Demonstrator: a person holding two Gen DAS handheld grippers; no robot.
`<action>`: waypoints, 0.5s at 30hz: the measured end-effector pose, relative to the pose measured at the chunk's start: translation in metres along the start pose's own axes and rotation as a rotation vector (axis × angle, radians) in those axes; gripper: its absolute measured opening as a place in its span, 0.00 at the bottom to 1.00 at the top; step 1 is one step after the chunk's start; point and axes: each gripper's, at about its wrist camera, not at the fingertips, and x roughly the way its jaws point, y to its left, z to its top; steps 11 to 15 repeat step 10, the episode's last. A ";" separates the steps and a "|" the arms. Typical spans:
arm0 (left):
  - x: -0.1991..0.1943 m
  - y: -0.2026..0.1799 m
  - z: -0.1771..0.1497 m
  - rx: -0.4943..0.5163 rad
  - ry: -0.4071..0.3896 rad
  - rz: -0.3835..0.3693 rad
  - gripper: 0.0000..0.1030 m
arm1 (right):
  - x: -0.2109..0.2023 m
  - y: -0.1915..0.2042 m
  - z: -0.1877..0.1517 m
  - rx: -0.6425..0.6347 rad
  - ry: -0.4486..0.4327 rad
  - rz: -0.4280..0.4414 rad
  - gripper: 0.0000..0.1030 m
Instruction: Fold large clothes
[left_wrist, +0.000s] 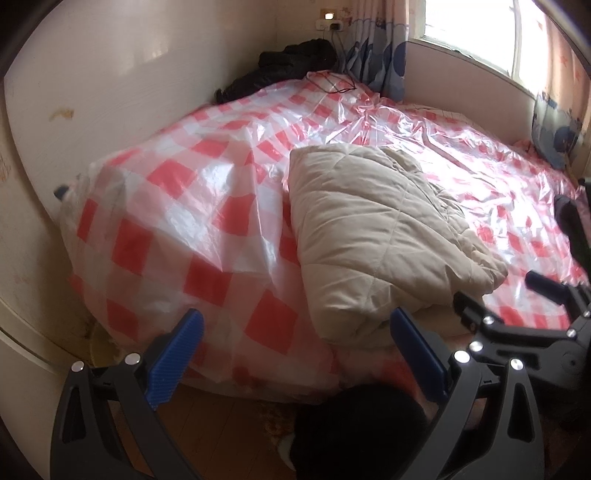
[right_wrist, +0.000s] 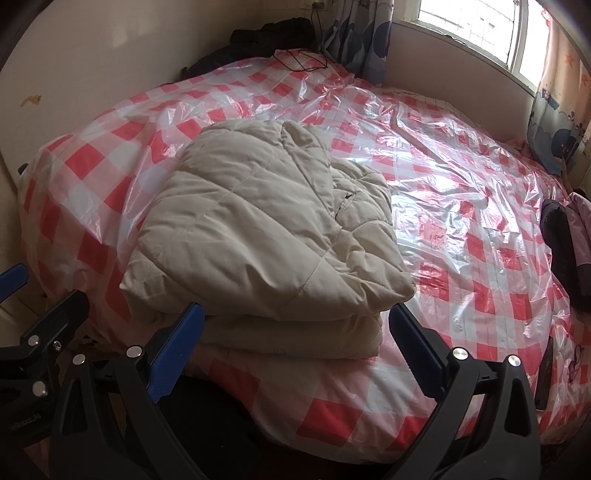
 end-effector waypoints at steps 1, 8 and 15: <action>0.000 -0.003 0.000 0.005 0.006 -0.001 0.94 | -0.001 -0.004 0.001 0.004 -0.001 -0.002 0.94; 0.000 -0.021 0.000 0.021 0.047 0.009 0.94 | -0.008 -0.025 -0.002 0.036 -0.009 -0.006 0.94; -0.003 -0.025 -0.001 0.026 0.046 0.012 0.94 | -0.010 -0.030 -0.004 0.046 -0.012 -0.003 0.94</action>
